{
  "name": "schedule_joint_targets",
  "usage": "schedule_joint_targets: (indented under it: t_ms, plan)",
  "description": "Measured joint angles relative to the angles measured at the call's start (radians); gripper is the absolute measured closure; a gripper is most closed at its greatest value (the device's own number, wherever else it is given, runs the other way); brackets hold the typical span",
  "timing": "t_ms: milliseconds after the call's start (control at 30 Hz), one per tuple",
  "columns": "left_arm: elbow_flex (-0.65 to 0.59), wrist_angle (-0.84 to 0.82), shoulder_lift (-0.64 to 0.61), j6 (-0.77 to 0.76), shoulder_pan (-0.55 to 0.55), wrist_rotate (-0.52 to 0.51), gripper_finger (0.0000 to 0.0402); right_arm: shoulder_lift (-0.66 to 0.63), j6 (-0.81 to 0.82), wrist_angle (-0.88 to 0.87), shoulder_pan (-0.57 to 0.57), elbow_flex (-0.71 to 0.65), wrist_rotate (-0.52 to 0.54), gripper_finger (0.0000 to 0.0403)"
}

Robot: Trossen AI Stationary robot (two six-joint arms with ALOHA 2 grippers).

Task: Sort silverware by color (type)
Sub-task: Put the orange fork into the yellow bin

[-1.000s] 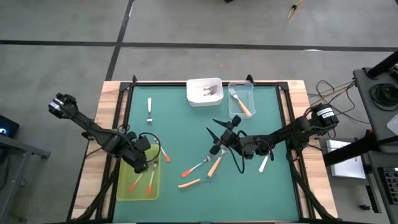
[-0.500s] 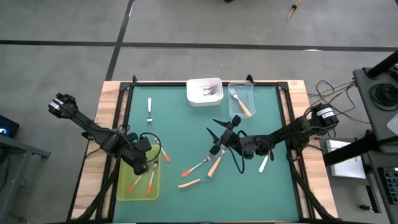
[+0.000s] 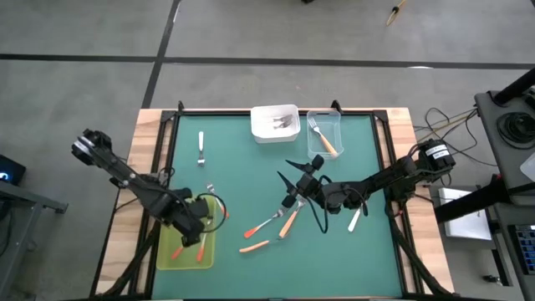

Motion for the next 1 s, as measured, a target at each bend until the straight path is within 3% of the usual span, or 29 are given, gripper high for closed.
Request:
schedule_joint_targets:
  t_ms: [333,1000]
  plan:
    - [-0.007,-0.001,0.107,0.056,-0.008,0.007,0.0324,0.0,0.008,-0.005,0.0,0.0,0.0,0.0202]
    - [-0.027,0.018,0.194,0.104,-0.008,-0.015,0.0328,0.0,0.007,-0.005,0.0,0.0,0.0,0.0202]
